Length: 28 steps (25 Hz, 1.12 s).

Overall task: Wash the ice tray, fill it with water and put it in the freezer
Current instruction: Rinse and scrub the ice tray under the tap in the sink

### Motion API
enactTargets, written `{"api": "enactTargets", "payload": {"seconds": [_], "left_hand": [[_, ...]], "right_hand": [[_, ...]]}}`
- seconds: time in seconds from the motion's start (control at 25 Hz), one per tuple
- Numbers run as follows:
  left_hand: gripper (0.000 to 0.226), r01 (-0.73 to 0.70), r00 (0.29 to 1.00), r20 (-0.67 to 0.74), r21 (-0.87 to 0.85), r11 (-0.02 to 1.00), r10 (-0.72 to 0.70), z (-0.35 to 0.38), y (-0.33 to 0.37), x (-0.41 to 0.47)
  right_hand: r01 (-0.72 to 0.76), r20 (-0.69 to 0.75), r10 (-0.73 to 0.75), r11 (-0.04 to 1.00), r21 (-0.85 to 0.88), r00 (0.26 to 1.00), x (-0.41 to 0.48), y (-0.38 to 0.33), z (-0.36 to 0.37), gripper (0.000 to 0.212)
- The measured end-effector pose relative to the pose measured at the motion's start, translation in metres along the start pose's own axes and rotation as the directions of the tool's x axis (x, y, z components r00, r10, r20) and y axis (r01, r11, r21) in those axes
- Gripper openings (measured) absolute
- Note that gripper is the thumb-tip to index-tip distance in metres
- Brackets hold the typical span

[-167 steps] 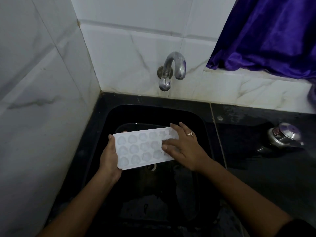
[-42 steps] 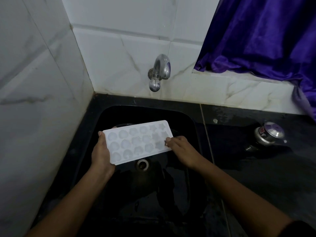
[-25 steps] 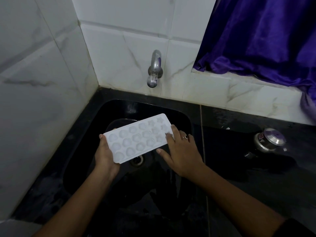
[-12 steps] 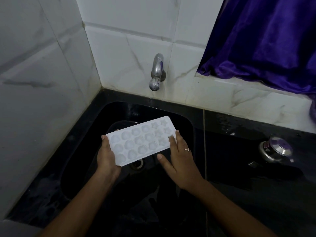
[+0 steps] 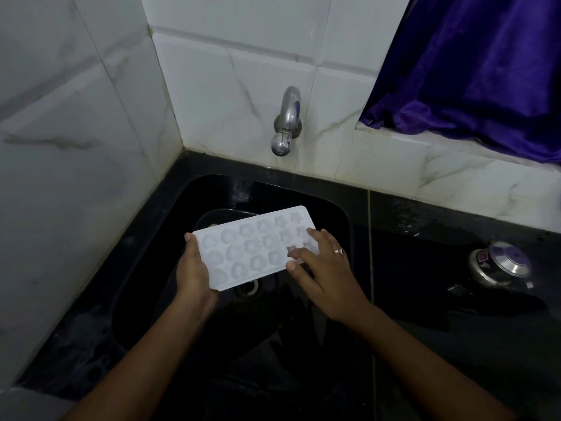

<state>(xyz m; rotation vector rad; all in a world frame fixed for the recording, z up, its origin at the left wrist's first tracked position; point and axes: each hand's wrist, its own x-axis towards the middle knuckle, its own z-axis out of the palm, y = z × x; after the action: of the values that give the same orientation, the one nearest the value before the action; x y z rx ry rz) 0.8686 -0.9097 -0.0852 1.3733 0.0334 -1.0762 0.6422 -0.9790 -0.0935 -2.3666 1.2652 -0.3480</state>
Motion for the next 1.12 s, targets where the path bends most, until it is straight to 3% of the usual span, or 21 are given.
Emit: {"api": "enactTargets", "payload": {"seconds": [0.12,0.28,0.32,0.4,0.48,0.6,0.76,0.88,0.96,1.04,1.12], "left_hand": [[0.056,-0.003,1.000,0.023,0.011,1.000,0.003,0.005,-0.004,0.001],[0.055,-0.021,1.000,0.007,0.007,1.000,0.021,0.004,0.004,0.004],[0.055,-0.015,1.000,0.005,0.016,1.000,0.015,0.004,0.003,0.004],[0.055,-0.004,1.000,0.008,0.015,1.000,0.004,0.006,-0.002,0.002],[0.056,-0.005,1.000,-0.004,-0.016,1.000,0.005,0.008,-0.001,0.002],[0.054,-0.032,0.999,-0.017,-0.008,0.999,0.032,0.001,0.008,0.002],[0.056,-0.014,1.000,0.013,-0.009,1.000,0.014,0.007,0.000,-0.003],[0.054,-0.022,1.000,-0.002,-0.027,0.999,0.022,0.009,0.004,-0.003],[0.053,-0.028,1.000,-0.006,-0.027,0.999,0.028,0.006,0.008,-0.004],[0.053,-0.022,1.000,0.017,-0.019,1.000,0.022,0.007,0.005,-0.006],[0.052,-0.012,1.000,0.023,-0.032,0.999,0.013,0.011,0.002,-0.009]], "right_hand": [[-0.039,-0.021,0.037,0.994,-0.100,0.999,0.008,-0.010,0.003,0.064],[-0.120,0.124,0.103,0.983,0.141,0.987,0.012,-0.006,-0.010,0.051],[-0.094,0.101,0.084,0.991,0.097,0.991,0.014,-0.005,-0.014,0.052],[-0.013,0.025,0.017,0.987,-0.163,1.000,0.020,-0.008,-0.014,0.063],[0.072,0.059,-0.056,0.945,-0.320,0.997,0.019,-0.011,-0.010,0.070],[0.182,0.183,-0.138,0.950,-0.253,0.973,0.013,0.005,-0.018,0.071],[0.072,0.006,-0.072,0.987,-0.147,0.997,0.018,-0.003,-0.016,0.064],[0.105,0.051,-0.096,0.969,-0.222,0.994,0.012,-0.007,-0.008,0.079],[0.166,0.071,-0.153,0.957,-0.238,0.986,0.010,0.003,-0.017,0.073],[0.109,0.001,-0.112,0.967,-0.230,0.994,0.014,0.002,-0.022,0.066],[0.061,-0.028,-0.069,0.972,-0.227,0.997,0.015,-0.007,-0.017,0.072]]}}
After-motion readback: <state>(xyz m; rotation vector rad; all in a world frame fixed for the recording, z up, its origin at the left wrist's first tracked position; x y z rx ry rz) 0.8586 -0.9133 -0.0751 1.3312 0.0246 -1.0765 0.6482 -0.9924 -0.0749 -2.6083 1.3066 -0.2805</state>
